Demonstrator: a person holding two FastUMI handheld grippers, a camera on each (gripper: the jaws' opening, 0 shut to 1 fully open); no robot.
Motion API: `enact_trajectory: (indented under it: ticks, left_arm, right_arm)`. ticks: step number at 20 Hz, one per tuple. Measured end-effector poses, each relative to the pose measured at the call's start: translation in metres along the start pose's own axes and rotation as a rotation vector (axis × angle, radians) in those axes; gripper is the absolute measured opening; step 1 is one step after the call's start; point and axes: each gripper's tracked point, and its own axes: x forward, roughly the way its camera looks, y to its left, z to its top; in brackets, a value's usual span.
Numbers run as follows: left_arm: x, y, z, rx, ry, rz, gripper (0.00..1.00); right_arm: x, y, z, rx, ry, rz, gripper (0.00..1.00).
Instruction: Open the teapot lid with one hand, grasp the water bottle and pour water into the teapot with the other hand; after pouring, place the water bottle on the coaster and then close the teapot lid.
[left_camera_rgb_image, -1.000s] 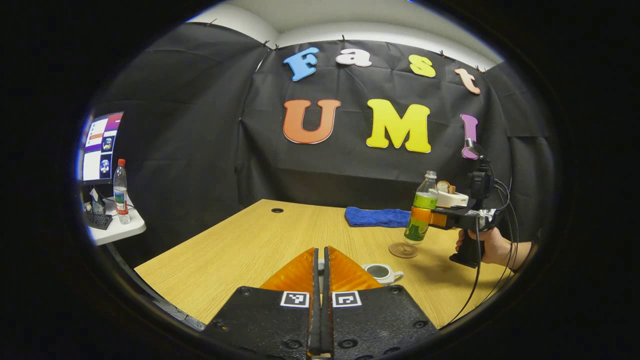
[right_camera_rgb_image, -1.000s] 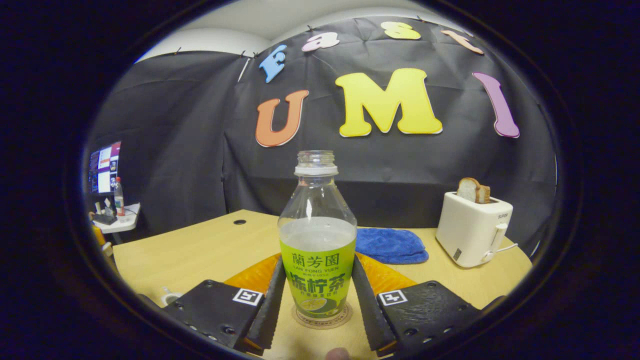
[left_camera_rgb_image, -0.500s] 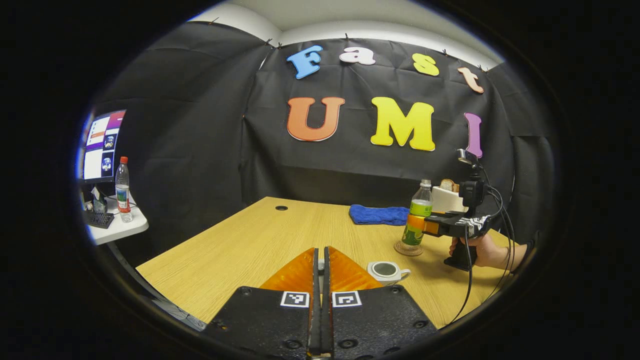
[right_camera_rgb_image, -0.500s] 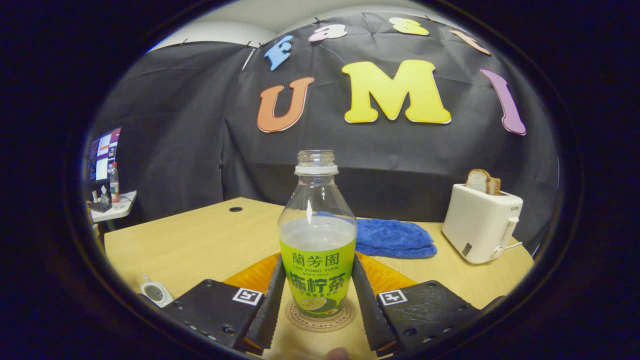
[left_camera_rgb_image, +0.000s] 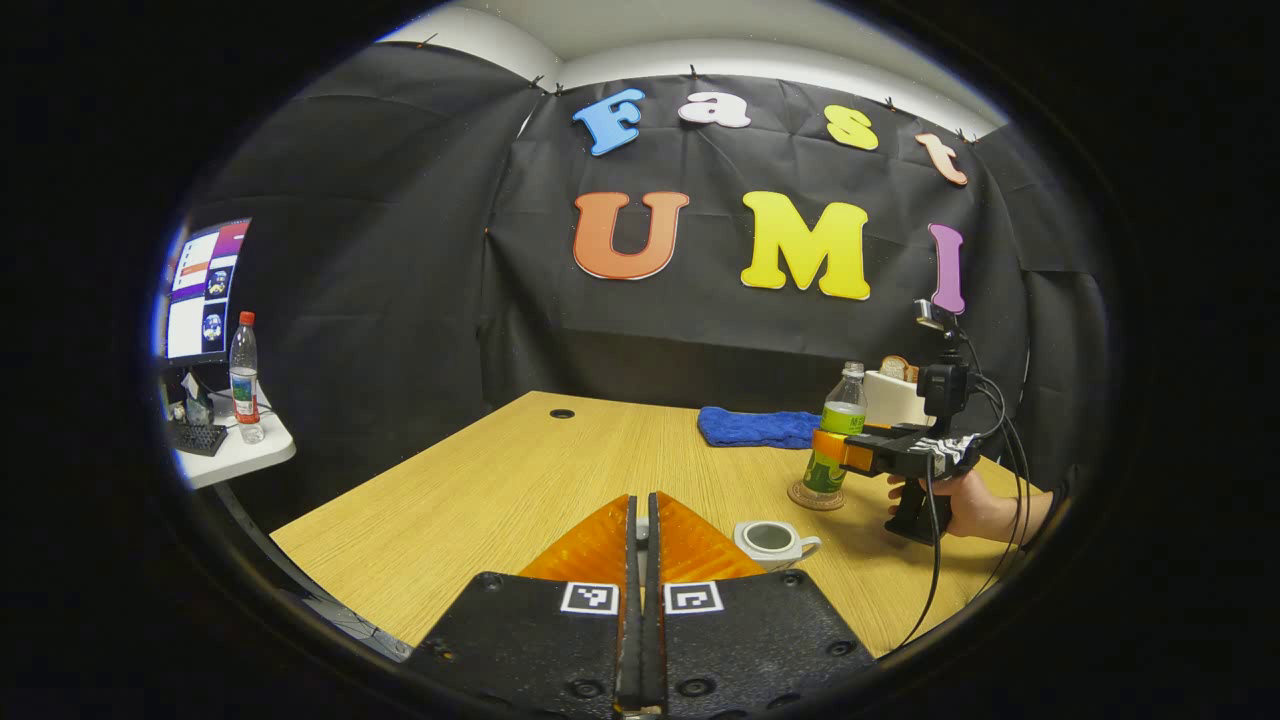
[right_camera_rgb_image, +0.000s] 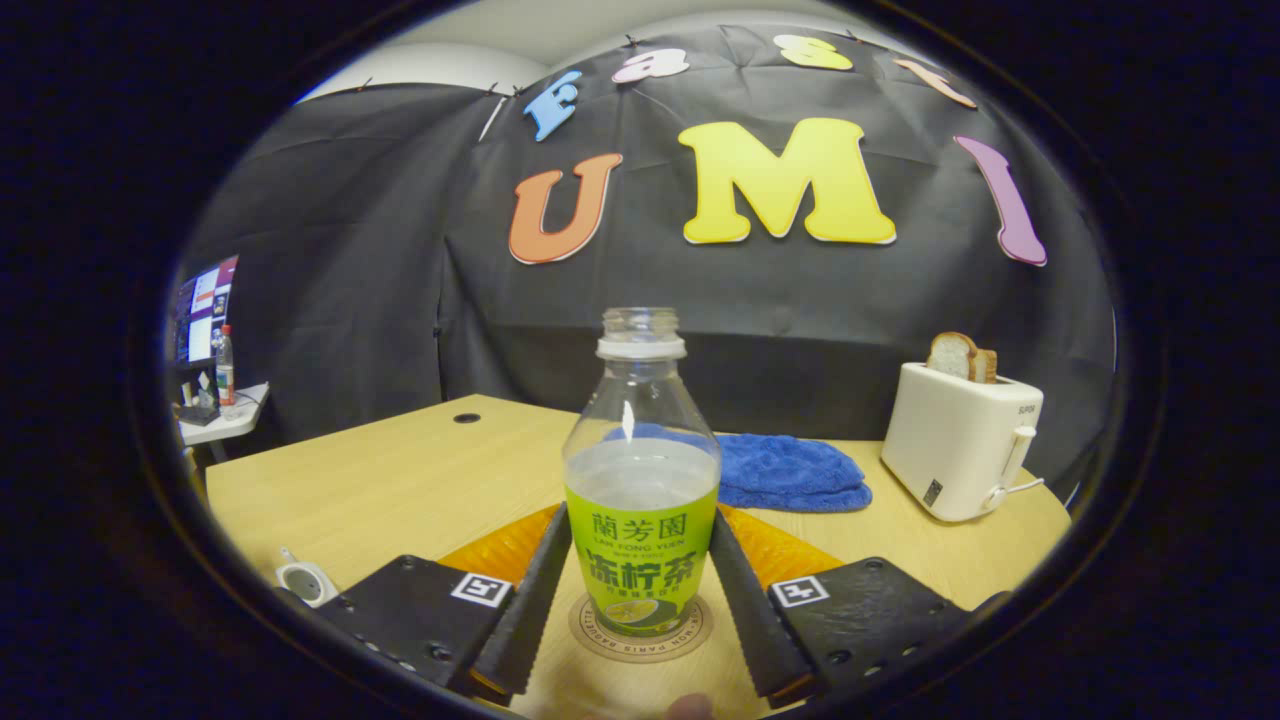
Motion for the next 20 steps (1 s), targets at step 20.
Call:
enact_trajectory:
  ticks: [20]
  left_arm:
    - [0.030, -0.092, -0.001, 0.110, -0.064, -0.154, 0.03]
  right_arm:
    - [-0.217, -0.067, 0.043, -0.021, -0.211, -0.209, 0.97]
